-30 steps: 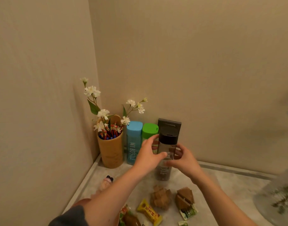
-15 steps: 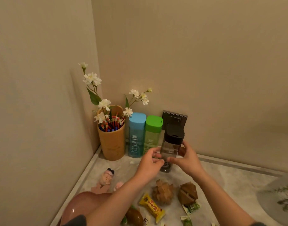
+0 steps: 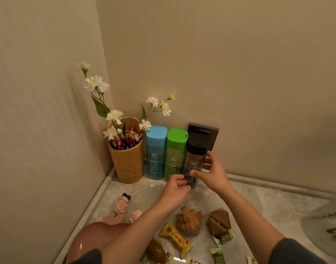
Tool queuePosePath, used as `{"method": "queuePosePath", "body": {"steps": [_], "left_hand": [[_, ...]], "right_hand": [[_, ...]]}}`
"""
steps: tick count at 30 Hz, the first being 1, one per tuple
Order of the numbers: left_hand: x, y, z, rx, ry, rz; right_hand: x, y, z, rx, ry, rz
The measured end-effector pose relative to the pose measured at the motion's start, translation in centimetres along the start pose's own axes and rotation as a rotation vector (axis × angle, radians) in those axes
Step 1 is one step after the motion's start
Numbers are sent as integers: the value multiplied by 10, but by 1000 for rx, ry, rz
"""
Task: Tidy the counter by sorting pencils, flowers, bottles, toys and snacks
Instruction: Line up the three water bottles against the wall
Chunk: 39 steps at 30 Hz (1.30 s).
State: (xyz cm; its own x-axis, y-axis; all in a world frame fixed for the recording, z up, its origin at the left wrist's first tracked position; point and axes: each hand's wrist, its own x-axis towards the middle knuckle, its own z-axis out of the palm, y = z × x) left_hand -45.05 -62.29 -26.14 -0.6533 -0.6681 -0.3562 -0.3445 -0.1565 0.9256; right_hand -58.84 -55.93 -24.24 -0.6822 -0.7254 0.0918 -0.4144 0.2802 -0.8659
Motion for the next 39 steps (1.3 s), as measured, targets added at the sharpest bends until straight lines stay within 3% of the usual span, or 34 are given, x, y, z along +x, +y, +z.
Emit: {"method": "queuePosePath", "body": {"steps": [18,28,33,39], "left_hand": [[-15,22,6,16,24,70],[-64,60,86,41,-191,255],[-98,71,161,33,-339,311],[-123,87,232,83,-424,365]], "right_hand": [[-13,-1,-23,-4,22,97],[-102,-16,-141,108,276,127],[-159,-9,-208,25,393,194],[-202,8,-281,-205,350,356]]}}
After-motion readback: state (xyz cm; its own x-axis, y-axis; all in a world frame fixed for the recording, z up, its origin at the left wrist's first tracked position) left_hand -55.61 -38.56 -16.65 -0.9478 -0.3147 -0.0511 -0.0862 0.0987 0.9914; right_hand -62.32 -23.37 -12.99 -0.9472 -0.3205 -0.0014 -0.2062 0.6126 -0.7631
